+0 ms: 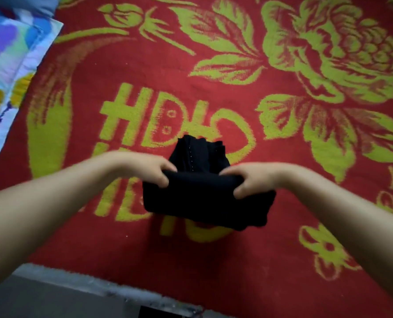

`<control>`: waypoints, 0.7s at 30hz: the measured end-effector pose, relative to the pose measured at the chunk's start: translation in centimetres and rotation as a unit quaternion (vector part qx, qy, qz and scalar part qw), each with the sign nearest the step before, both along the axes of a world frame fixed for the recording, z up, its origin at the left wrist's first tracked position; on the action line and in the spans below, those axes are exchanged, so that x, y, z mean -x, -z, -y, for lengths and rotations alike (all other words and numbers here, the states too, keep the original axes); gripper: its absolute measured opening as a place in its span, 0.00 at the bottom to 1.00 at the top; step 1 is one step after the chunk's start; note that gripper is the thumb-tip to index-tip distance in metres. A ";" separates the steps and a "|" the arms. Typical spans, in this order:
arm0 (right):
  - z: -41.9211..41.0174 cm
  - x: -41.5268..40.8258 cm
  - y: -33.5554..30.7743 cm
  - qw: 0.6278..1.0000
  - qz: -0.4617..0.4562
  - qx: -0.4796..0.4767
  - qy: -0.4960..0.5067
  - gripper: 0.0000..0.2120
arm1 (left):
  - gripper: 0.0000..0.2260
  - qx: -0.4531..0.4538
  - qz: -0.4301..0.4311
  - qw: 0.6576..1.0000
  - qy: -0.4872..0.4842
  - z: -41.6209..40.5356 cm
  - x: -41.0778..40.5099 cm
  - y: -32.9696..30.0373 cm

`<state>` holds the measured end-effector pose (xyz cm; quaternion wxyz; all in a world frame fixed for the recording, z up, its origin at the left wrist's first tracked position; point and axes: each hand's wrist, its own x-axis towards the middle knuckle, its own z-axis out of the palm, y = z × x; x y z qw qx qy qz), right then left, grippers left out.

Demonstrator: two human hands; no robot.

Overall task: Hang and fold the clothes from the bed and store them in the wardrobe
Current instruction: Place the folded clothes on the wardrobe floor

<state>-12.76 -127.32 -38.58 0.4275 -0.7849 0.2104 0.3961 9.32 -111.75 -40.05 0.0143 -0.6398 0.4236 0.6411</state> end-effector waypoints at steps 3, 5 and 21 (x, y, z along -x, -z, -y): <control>4.1 -2.4 1.5 0.989 0.054 0.109 0.080 0.20 | 0.11 0.096 0.099 0.987 -0.079 4.1 -2.1 1.8; 5.4 -3.4 3.0 0.965 0.077 0.225 0.112 0.19 | 0.12 0.178 0.227 0.952 -0.101 5.9 -1.8 3.5; -4.0 -0.2 14.3 0.863 0.193 0.462 0.074 0.27 | 0.27 0.275 0.410 0.858 -0.141 1.2 8.4 14.9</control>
